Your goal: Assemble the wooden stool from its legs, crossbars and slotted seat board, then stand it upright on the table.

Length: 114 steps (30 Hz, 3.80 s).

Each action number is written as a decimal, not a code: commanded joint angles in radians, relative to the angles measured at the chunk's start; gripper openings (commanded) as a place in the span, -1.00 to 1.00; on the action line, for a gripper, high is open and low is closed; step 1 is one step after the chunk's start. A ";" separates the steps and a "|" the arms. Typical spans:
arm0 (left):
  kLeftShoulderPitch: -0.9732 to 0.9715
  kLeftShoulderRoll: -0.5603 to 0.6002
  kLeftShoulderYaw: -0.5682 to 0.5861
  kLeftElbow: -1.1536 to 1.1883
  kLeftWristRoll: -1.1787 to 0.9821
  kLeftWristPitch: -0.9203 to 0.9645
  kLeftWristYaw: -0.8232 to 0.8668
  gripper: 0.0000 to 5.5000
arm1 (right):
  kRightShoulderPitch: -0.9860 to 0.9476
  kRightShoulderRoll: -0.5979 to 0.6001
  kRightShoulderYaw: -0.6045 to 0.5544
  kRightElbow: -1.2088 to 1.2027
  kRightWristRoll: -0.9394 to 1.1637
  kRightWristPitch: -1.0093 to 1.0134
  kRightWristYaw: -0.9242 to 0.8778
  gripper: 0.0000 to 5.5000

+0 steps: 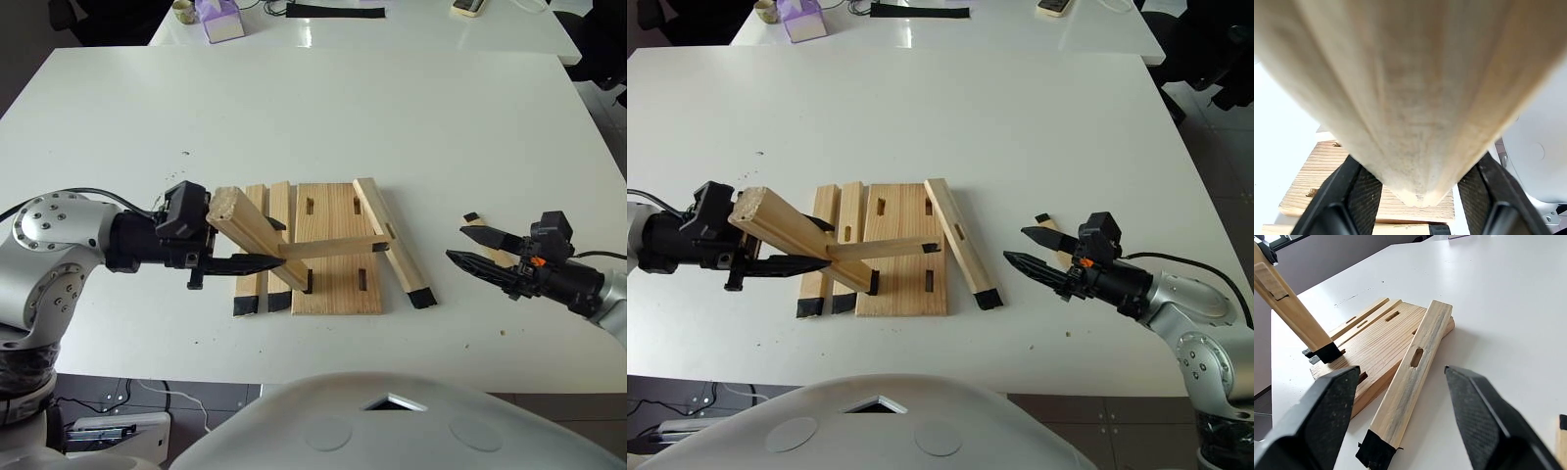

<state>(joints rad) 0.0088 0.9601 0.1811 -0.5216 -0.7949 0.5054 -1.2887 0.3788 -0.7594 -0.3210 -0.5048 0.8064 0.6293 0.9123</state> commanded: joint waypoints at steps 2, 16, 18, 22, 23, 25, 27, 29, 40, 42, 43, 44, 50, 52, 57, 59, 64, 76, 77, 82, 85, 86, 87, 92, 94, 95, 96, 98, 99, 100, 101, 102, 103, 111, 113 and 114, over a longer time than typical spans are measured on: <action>-0.008 -0.007 -0.034 -0.002 0.050 -0.048 -0.008 -0.25 | -0.016 -0.008 0.003 0.005 -0.001 0.004 0.008 0.16; 0.038 -0.005 -0.095 0.018 0.162 -0.173 -0.031 -0.25 | -0.034 -0.014 0.013 0.012 -0.011 0.004 0.021 0.16; 0.093 -0.001 -0.099 -0.002 0.173 -0.187 -0.032 -0.25 | -0.031 -0.014 0.012 0.011 -0.012 0.004 0.023 0.16; 0.153 0.002 -0.108 0.004 0.202 -0.216 -0.024 -0.25 | -0.025 -0.013 0.011 0.007 -0.013 0.004 0.022 0.16; 0.160 0.002 -0.112 0.011 0.207 -0.223 -0.023 -0.25 | -0.024 -0.013 0.010 0.007 -0.012 0.005 0.022 0.16; 0.174 0.004 -0.121 0.024 0.226 -0.245 -0.019 -0.25 | -0.025 -0.013 0.012 0.007 -0.013 0.005 0.023 0.16; 0.185 0.005 -0.137 0.038 0.248 -0.271 -0.018 -0.25 | -0.027 -0.012 0.016 0.008 -0.014 0.005 0.022 0.16; 0.186 0.007 -0.150 0.044 0.255 -0.282 -0.011 -0.25 | -0.028 -0.012 0.018 0.006 -0.014 0.007 0.021 0.16; 0.079 0.038 -0.177 0.089 0.160 -0.087 0.047 -0.25 | -0.004 0.011 0.036 -0.005 -0.033 -0.007 0.005 0.16; 0.077 0.041 -0.178 0.088 0.155 -0.072 0.051 -0.08 | -0.004 0.014 0.038 -0.006 -0.034 -0.007 0.001 0.16; 0.079 0.046 -0.178 0.082 0.148 -0.064 0.046 -0.01 | -0.004 0.015 0.039 -0.007 -0.034 -0.007 -0.001 0.16; 0.081 0.048 -0.176 0.077 0.144 -0.056 0.043 0.06 | -0.002 0.016 0.039 -0.007 -0.036 -0.008 -0.001 0.16; 0.046 0.032 -0.148 0.097 0.135 -0.001 0.062 0.24 | 0.014 0.023 0.039 -0.015 -0.038 -0.014 -0.009 0.16; 0.039 0.037 -0.111 0.104 0.112 0.019 0.065 0.24 | 0.025 0.027 0.034 -0.021 -0.038 -0.016 -0.012 0.16; 0.119 0.084 0.016 0.145 0.104 0.073 0.061 0.24 | 0.094 0.051 0.009 -0.054 -0.046 -0.033 -0.028 0.16; 0.163 0.109 0.073 0.147 0.095 0.103 0.048 0.24 | 0.148 0.075 -0.014 -0.081 -0.045 -0.045 -0.043 0.16; 0.283 0.121 0.167 0.139 0.119 0.162 0.070 0.24 | 0.269 0.151 -0.027 -0.136 -0.063 -0.092 -0.090 0.16; 0.358 -0.041 0.123 -0.028 0.106 0.522 0.483 0.24 | 0.316 0.207 -0.023 -0.156 -0.098 -0.143 -0.154 0.16; 0.351 -0.050 0.131 -0.036 0.091 0.554 0.499 0.24 | 0.311 0.208 -0.026 -0.149 -0.106 -0.145 -0.165 0.16; 0.325 -0.052 0.123 -0.074 0.069 0.661 0.577 0.24 | 0.299 0.209 -0.024 -0.133 -0.124 -0.149 -0.185 0.16; 0.328 -0.054 0.107 -0.096 0.067 0.709 0.608 0.24 | 0.304 0.213 -0.014 -0.129 -0.138 -0.155 -0.191 0.16; 0.327 -0.056 0.103 -0.102 0.063 0.723 0.615 0.24 | 0.304 0.215 -0.012 -0.128 -0.144 -0.158 -0.198 0.16; 0.323 -0.061 0.099 -0.110 0.057 0.737 0.623 0.24 | 0.302 0.220 -0.012 -0.126 -0.147 -0.159 -0.206 0.16; 0.293 -0.047 0.057 -0.101 0.080 0.747 0.639 0.24 | 0.295 0.232 0.009 -0.104 -0.221 -0.172 -0.261 0.16; 0.270 -0.023 0.031 -0.052 0.121 0.709 0.636 0.24 | 0.292 0.232 0.036 -0.087 -0.297 -0.188 -0.302 0.16; 0.253 -0.012 0.020 -0.024 0.139 0.692 0.634 0.24 | 0.291 0.231 0.051 -0.078 -0.338 -0.198 -0.320 0.16; 0.236 -0.002 0.009 0.003 0.156 0.671 0.629 0.24 | 0.293 0.229 0.070 -0.070 -0.380 -0.209 -0.333 0.16; 0.204 0.016 -0.014 0.054 0.186 0.632 0.617 0.24 | 0.302 0.222 0.113 -0.061 -0.460 -0.235 -0.353 0.16; 0.189 0.023 -0.025 0.079 0.199 0.615 0.610 0.24 | 0.309 0.221 0.132 -0.060 -0.488 -0.244 -0.358 0.16; 0.176 0.027 -0.035 0.098 0.209 0.602 0.604 0.24 | 0.313 0.224 0.145 -0.060 -0.503 -0.245 -0.359 0.16; 0.163 0.028 -0.041 0.117 0.216 0.593 0.598 0.24 | 0.316 0.226 0.155 -0.063 -0.513 -0.245 -0.360 0.16; 0.149 0.027 -0.048 0.133 0.220 0.586 0.593 0.24 | 0.318 0.230 0.164 -0.063 -0.519 -0.244 -0.361 0.16; 0.141 0.025 -0.051 0.141 0.221 0.580 0.589 0.24 | 0.320 0.232 0.171 -0.061 -0.525 -0.242 -0.360 0.16; 0.128 0.007 -0.066 0.126 0.206 0.568 0.557 0.24 | 0.305 0.261 0.192 0.009 -0.524 -0.197 -0.375 0.16; 0.115 0.003 -0.074 0.127 0.208 0.568 0.556 0.24 | 0.293 0.275 0.185 0.044 -0.514 -0.173 -0.389 0.16; 0.109 0.002 -0.078 0.128 0.208 0.568 0.555 0.24 | 0.291 0.281 0.181 0.055 -0.507 -0.165 -0.395 0.16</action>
<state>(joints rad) 0.1394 0.9657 0.1147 -0.3899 -0.5899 1.0771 -0.7282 0.6672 -0.4910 -0.1309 -0.4991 0.2965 0.4069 0.5362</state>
